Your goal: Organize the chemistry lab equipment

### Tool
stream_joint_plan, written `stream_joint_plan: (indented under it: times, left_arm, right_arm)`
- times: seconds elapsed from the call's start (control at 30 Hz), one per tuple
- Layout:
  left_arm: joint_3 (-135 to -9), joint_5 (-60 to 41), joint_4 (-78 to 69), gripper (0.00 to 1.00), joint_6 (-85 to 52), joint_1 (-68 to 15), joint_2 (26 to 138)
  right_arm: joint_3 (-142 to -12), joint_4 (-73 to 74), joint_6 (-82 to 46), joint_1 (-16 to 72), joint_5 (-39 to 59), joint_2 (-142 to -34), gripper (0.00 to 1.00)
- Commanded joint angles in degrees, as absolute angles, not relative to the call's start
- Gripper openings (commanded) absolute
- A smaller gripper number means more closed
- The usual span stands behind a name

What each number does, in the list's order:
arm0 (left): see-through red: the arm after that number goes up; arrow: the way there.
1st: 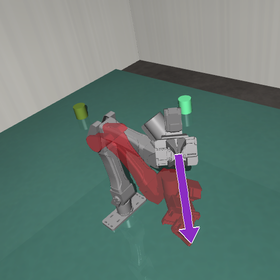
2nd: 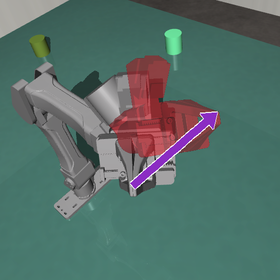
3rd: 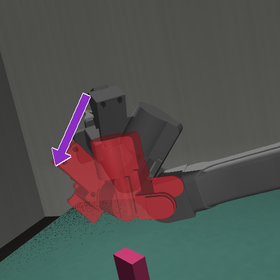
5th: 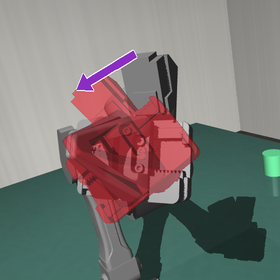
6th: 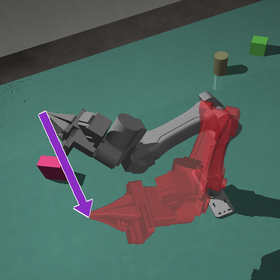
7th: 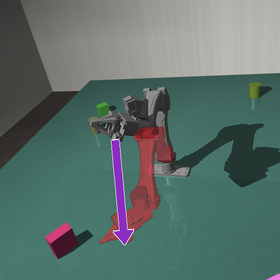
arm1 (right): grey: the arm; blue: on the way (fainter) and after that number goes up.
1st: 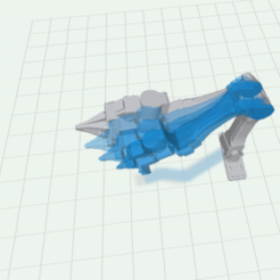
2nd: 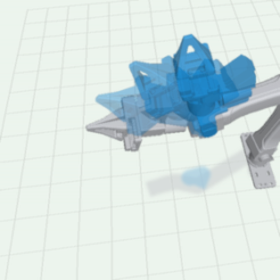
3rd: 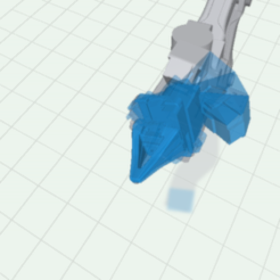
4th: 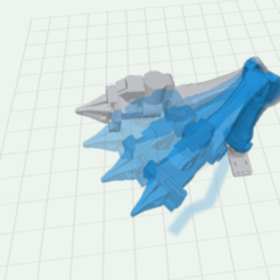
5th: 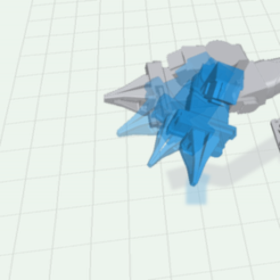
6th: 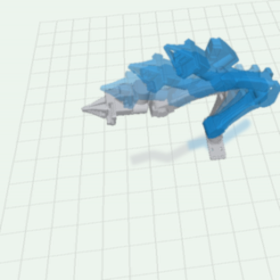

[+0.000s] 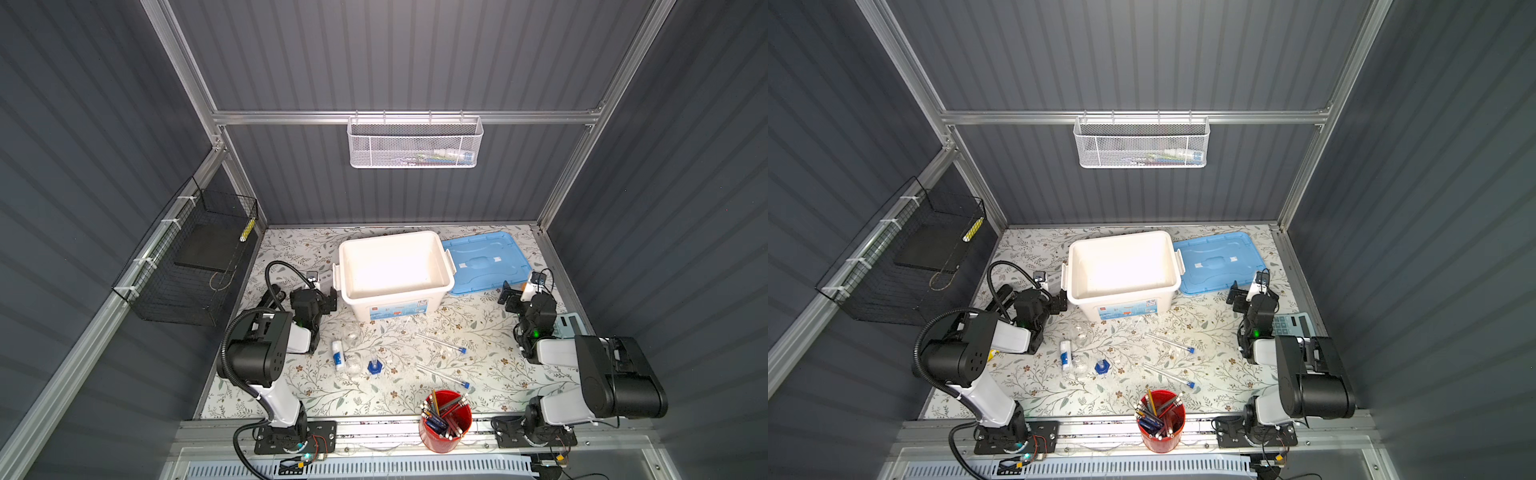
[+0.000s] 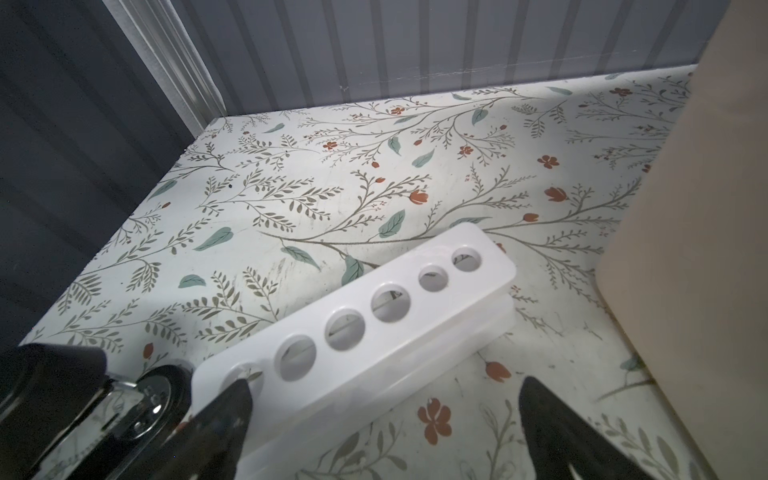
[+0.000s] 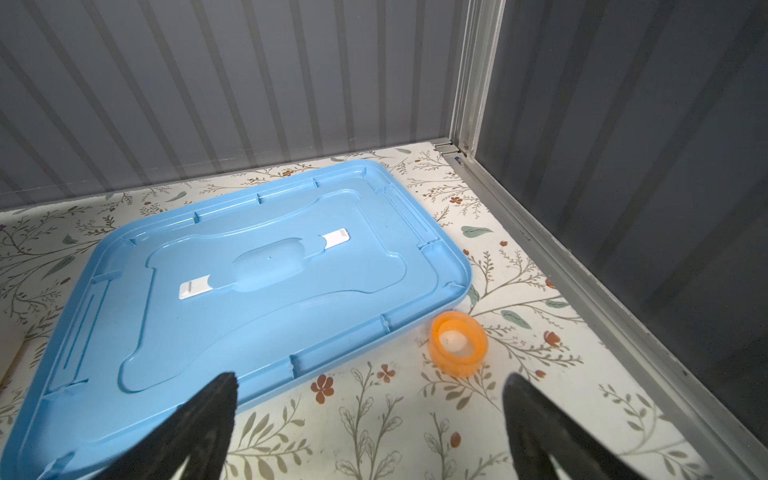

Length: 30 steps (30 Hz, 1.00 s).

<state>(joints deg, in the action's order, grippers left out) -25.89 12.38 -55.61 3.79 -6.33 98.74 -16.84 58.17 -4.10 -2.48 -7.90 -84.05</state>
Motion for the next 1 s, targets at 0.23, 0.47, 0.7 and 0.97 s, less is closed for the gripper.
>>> stream_joint_plan:
  times: [0.23, 0.47, 0.7, 0.97]
  left_arm:
    - [-26.46, 12.59, -53.42, 1.00, 2.38, -5.80, 98.35]
    - [-29.44, 16.87, -41.32, 0.91, 0.90, -5.88, 89.29]
    - [-35.73, 20.31, -20.75, 0.87, -5.81, -7.40, 74.30]
    - [-42.01, 23.16, -7.44, 0.87, -4.14, -14.59, 64.02]
  right_arm:
    - [-17.84, 57.57, -4.72, -2.72, -7.56, -83.58, 0.99]
    - [-22.12, 45.55, -4.24, -2.72, -6.30, -78.47, 0.92]
    - [-34.48, 14.40, -5.95, 0.28, -6.58, -64.74, 0.87]
    - [-43.35, -7.18, -9.72, 8.04, -7.24, -61.51, 0.86]
